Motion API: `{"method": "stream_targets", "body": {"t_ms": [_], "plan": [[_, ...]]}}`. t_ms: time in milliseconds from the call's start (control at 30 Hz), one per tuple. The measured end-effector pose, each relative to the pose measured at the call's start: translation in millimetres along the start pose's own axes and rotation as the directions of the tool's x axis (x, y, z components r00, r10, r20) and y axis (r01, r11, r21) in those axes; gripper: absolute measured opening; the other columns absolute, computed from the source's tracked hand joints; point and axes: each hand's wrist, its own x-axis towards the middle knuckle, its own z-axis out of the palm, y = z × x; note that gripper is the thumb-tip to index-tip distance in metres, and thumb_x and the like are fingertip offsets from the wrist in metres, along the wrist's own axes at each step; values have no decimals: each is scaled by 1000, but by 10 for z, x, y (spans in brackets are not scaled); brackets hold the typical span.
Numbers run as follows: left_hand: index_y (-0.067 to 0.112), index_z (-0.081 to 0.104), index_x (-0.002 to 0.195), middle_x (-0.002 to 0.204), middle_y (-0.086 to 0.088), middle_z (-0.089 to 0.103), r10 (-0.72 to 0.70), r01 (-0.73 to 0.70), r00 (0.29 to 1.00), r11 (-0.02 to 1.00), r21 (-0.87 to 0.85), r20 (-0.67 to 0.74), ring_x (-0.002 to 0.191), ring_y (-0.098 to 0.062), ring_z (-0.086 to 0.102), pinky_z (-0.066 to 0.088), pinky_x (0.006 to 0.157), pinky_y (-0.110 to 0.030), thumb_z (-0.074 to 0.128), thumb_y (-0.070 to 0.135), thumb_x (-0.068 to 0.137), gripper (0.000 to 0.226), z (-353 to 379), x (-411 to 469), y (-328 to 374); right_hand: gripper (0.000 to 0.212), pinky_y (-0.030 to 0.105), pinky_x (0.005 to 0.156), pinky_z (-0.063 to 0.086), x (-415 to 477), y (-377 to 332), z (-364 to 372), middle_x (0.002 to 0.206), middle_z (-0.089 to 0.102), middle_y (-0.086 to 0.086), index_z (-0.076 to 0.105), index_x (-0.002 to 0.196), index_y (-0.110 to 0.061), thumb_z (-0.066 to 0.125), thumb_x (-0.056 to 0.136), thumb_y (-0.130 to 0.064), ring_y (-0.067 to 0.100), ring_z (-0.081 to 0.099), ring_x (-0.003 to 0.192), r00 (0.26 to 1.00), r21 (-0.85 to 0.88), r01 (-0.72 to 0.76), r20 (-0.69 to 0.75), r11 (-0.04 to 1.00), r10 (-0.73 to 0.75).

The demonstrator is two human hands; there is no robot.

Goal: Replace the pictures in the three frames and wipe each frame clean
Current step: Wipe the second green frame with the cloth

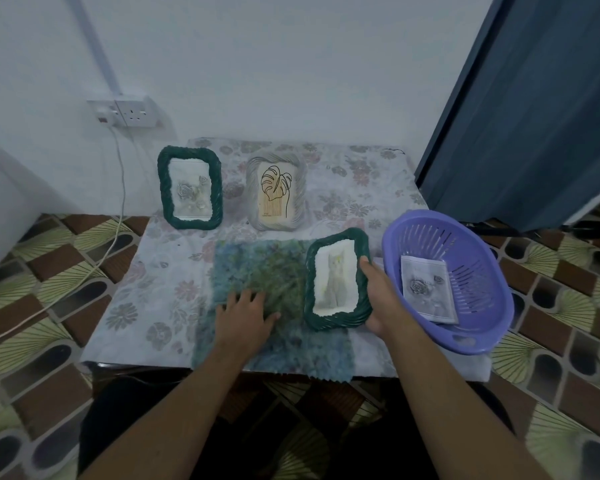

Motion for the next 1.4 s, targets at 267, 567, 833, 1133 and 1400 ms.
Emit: {"method": "stream_targets", "body": {"t_ms": [267,567,833,1133,1400], "plan": [[18,52,87,88,-3,57,-101,-20,972,865,-501,-213,80,-23,54,42,65,-34,49,29,98,15,-263,107,-24,37,40,68,61,-146,-68,91,124,69,11,56,135,-18,39,107,-35,29,69,104,999,85,42,24,996,-44],[24,54,89,75,7,56,-66,-381,868,547,-745,-493,67,1,51,41,63,-13,52,28,101,13,-1150,-35,288,40,55,101,50,-245,-34,292,131,66,10,55,139,-20,38,107,-37,31,65,117,987,80,77,134,994,-87],[22,52,131,115,-3,56,283,-491,745,845,-210,-604,98,-25,55,46,82,-39,46,39,96,40,-960,-45,432,35,46,106,49,-473,-142,578,128,68,4,59,134,-19,39,108,-32,21,64,119,945,-67,295,168,953,-281],[11,70,115,95,-12,58,109,-395,658,892,-219,-745,64,-24,57,41,54,-25,49,26,93,34,-1290,48,272,30,23,86,53,-651,-259,769,100,73,-16,62,108,-35,35,109,-23,4,66,100,857,-198,500,253,843,-449],[10,69,109,90,-11,59,329,-564,641,815,-135,-693,56,-19,54,41,50,-22,49,24,89,32,-1256,-158,383,27,57,91,49,-727,-278,833,116,55,34,67,107,-31,41,104,-34,49,56,97,829,-181,552,220,814,-514]]}}
